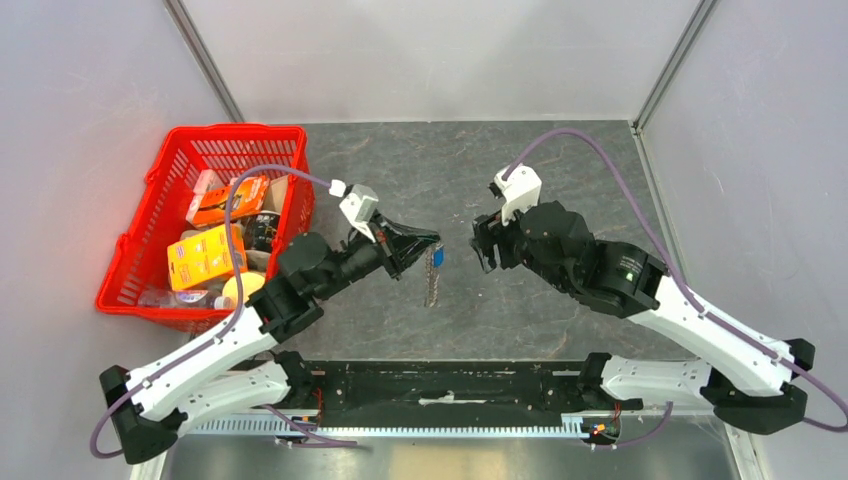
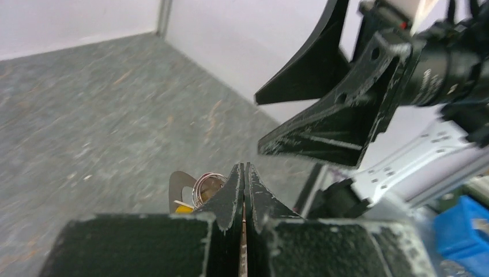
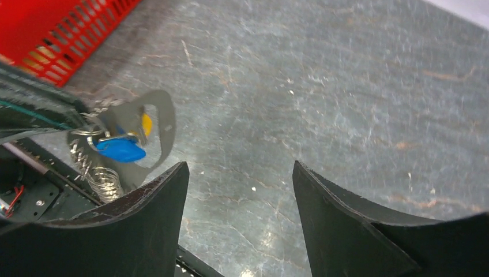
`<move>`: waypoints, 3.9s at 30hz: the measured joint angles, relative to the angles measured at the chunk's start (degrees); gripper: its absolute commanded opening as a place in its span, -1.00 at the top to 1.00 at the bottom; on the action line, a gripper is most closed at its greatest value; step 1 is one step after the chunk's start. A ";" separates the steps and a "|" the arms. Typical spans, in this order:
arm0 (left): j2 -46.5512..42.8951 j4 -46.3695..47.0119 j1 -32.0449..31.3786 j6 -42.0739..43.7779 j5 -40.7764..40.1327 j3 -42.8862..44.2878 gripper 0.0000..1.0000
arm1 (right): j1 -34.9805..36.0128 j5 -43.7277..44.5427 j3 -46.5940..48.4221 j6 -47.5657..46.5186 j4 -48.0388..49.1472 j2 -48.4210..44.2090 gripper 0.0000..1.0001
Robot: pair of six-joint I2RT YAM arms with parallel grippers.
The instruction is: Put the keys on the keyring
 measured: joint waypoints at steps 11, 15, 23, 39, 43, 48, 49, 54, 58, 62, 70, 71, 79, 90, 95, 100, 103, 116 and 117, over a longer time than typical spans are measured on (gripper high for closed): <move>10.08 -17.25 0.00 10.23 -7.63 7.78 0.96 | -15.08 -9.94 -8.50 7.80 -0.90 -0.20 -0.57; 14.62 -20.94 0.00 12.31 -10.71 8.98 0.95 | -15.85 -11.50 -12.33 9.66 -0.87 -0.87 -0.58; 20.83 -24.15 0.00 13.51 -13.18 9.11 0.95 | -15.85 -14.21 -17.25 11.56 0.09 -2.43 -0.62; 18.91 -24.09 0.00 9.86 -4.92 11.69 0.95 | -15.23 -32.92 -26.25 4.83 17.81 -2.99 -0.94; 18.10 -24.15 0.00 8.63 -2.60 12.15 0.96 | -11.30 -33.79 -26.23 2.71 21.57 -0.81 -0.95; 18.08 -24.26 0.00 7.69 -1.09 13.33 0.96 | -2.67 -29.35 -25.88 0.17 22.86 3.08 -0.94; 18.08 -24.33 0.00 7.58 -0.96 13.57 0.95 | -1.57 -27.98 -25.88 -0.02 23.04 3.43 -0.94; 17.92 -24.35 0.00 6.64 -0.26 14.27 0.96 | -0.37 -20.50 -26.73 -0.28 26.49 2.86 -0.91; 17.49 -24.35 0.00 5.92 0.90 14.29 0.96 | -0.39 -16.06 -28.46 -0.31 28.94 1.57 -0.86; 16.90 -24.35 0.00 4.94 2.27 14.36 0.96 | -0.39 -13.88 -28.59 -0.37 30.25 1.42 -0.75; 14.88 -24.37 0.00 3.45 4.48 14.80 0.95 | -0.39 -13.05 -28.61 -1.25 31.85 1.42 -0.34; 14.67 -24.37 0.00 3.39 4.66 14.91 0.96 | -0.39 -13.29 -28.61 -1.31 31.82 1.40 -0.30; 13.64 -24.33 0.00 2.89 5.22 16.50 0.95 | -0.37 -14.73 -28.70 -1.64 31.50 0.66 0.07; 13.60 -24.33 0.04 1.97 5.35 16.50 0.95 | 0.00 -14.51 -28.70 -1.25 31.98 0.50 0.72; 13.40 -24.15 0.15 1.62 5.62 16.50 0.95 | 0.00 -14.51 -28.96 -1.25 31.95 -0.59 0.93; 13.40 -23.91 0.15 1.60 6.64 16.48 0.71 | 0.11 -14.47 -29.90 -0.46 32.41 -1.77 0.99; 13.14 -23.76 0.15 1.64 6.93 16.02 0.46 | 0.09 -13.75 -30.32 0.39 32.59 -2.25 1.00; 5.14 -22.99 0.22 2.99 1.97 11.56 -0.74 | -1.79 -10.91 -28.98 5.05 29.77 1.90 1.00; 4.46 -23.04 0.22 3.04 1.29 10.93 -0.75 | -2.47 -11.19 -28.50 5.86 29.75 2.99 1.00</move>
